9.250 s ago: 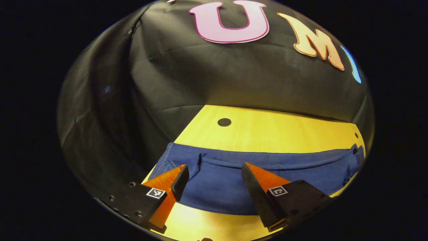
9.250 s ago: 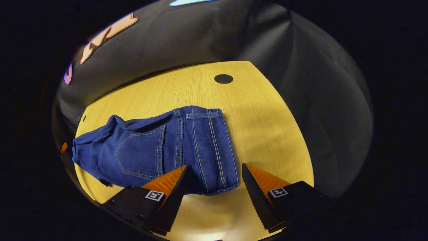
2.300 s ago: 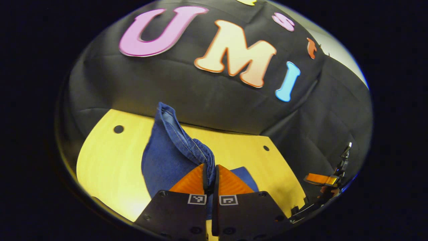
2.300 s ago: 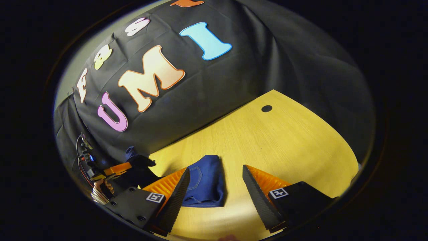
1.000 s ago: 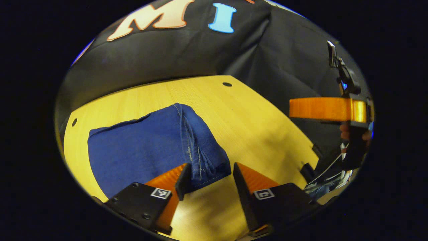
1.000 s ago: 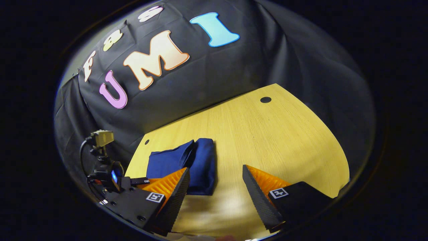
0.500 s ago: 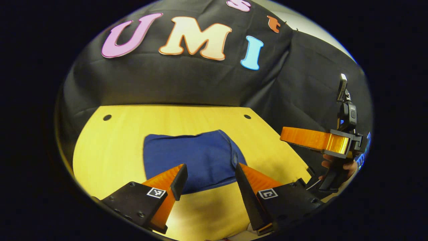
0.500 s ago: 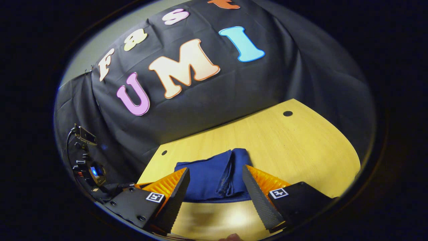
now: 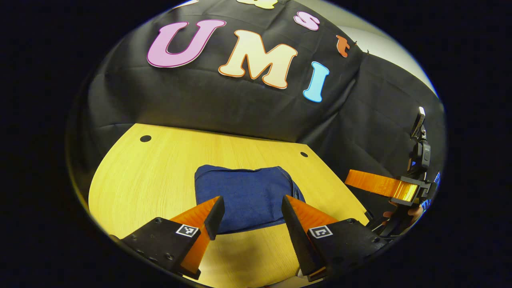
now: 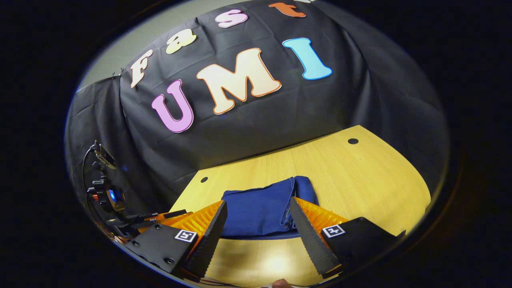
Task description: Grasp the waist and the cuffs of the jeans and fold them to make the two legs overlap; first hold the waist and fold one-third of the jeans toward the cuffs, then hold the cuffs and fold the remaining one-third in the same direction to finish folding.
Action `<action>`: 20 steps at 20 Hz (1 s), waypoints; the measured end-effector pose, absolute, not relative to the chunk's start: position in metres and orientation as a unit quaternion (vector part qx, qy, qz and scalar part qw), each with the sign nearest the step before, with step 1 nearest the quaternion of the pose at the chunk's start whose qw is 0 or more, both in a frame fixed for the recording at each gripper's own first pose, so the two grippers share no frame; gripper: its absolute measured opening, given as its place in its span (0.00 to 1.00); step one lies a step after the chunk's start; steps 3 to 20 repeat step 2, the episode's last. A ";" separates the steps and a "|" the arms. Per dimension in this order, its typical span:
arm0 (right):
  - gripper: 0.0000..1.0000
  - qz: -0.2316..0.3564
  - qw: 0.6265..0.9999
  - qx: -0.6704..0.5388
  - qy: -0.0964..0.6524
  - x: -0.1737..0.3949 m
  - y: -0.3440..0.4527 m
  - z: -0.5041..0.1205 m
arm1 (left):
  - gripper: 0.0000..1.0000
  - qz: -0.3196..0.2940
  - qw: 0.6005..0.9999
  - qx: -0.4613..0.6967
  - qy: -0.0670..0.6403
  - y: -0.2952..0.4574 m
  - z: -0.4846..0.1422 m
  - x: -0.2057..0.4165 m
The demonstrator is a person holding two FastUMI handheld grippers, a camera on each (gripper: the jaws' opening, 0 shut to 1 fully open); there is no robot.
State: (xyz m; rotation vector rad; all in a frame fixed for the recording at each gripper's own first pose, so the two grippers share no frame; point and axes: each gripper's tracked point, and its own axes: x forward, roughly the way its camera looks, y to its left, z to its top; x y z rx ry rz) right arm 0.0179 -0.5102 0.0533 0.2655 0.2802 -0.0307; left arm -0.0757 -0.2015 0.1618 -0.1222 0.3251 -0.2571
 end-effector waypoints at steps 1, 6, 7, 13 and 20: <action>0.98 -0.018 0.982 0.131 0.137 0.015 -0.507 0.054 | 0.84 -0.132 0.976 -0.059 0.161 -0.200 0.163 -0.078; 0.98 -0.020 0.982 0.133 0.135 0.015 -0.504 0.056 | 0.85 -0.138 0.976 -0.056 0.159 -0.198 0.165 -0.080; 0.98 -0.020 0.982 0.133 0.135 0.015 -0.504 0.056 | 0.85 -0.138 0.976 -0.056 0.159 -0.198 0.165 -0.080; 0.98 -0.020 0.982 0.133 0.135 0.015 -0.504 0.056 | 0.85 -0.138 0.976 -0.056 0.159 -0.198 0.165 -0.080; 0.98 -0.020 0.982 0.133 0.135 0.015 -0.504 0.056 | 0.85 -0.138 0.976 -0.056 0.159 -0.198 0.165 -0.080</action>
